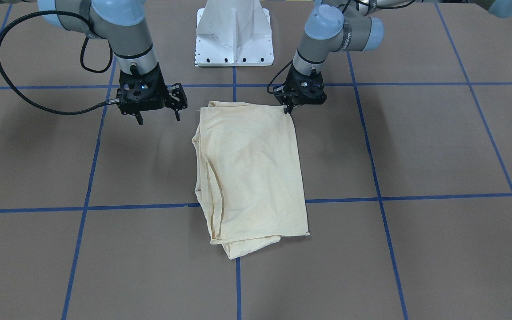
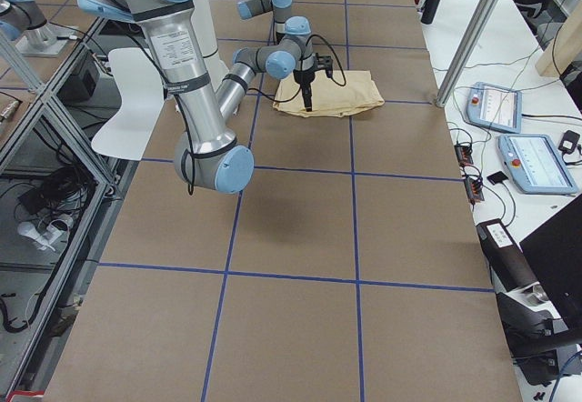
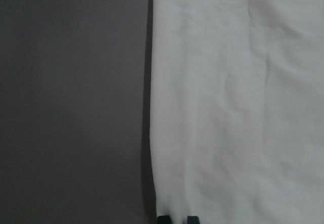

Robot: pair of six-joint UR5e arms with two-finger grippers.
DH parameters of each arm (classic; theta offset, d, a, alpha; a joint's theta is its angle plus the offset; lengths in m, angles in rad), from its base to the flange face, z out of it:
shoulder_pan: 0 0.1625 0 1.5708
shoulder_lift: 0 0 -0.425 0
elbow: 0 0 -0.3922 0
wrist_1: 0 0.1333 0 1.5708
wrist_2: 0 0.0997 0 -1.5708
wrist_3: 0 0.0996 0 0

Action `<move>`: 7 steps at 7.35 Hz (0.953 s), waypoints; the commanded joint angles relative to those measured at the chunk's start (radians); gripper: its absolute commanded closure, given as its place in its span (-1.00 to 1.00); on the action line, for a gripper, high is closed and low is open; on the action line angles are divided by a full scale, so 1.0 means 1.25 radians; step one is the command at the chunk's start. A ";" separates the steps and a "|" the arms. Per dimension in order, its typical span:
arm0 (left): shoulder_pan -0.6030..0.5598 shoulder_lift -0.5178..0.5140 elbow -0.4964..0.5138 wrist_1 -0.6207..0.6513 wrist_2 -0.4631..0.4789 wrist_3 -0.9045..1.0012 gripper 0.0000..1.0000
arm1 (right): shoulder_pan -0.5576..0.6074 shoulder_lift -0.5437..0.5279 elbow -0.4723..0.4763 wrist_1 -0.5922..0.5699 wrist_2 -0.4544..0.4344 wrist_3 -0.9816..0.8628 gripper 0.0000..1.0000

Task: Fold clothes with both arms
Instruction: 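Lower both grippers and grasp the shirt's opposite long edges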

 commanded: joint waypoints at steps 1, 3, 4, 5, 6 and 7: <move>0.000 0.005 -0.002 0.002 0.002 0.000 1.00 | -0.006 0.000 0.000 0.000 -0.001 0.000 -1.00; 0.000 0.003 -0.004 0.002 0.002 0.000 1.00 | -0.023 0.002 -0.009 0.004 -0.005 0.056 -0.99; 0.000 0.002 -0.005 0.002 0.002 0.000 1.00 | -0.039 0.014 -0.035 0.043 -0.030 0.098 -0.98; 0.000 0.000 -0.006 0.002 0.002 0.000 1.00 | -0.062 0.016 -0.086 0.139 -0.079 0.146 -0.96; 0.000 -0.001 -0.006 0.002 0.002 0.000 1.00 | -0.077 0.029 -0.150 0.237 -0.113 0.201 -0.91; 0.000 -0.001 -0.006 0.002 0.002 0.000 1.00 | -0.087 0.030 -0.167 0.259 -0.115 0.206 -0.69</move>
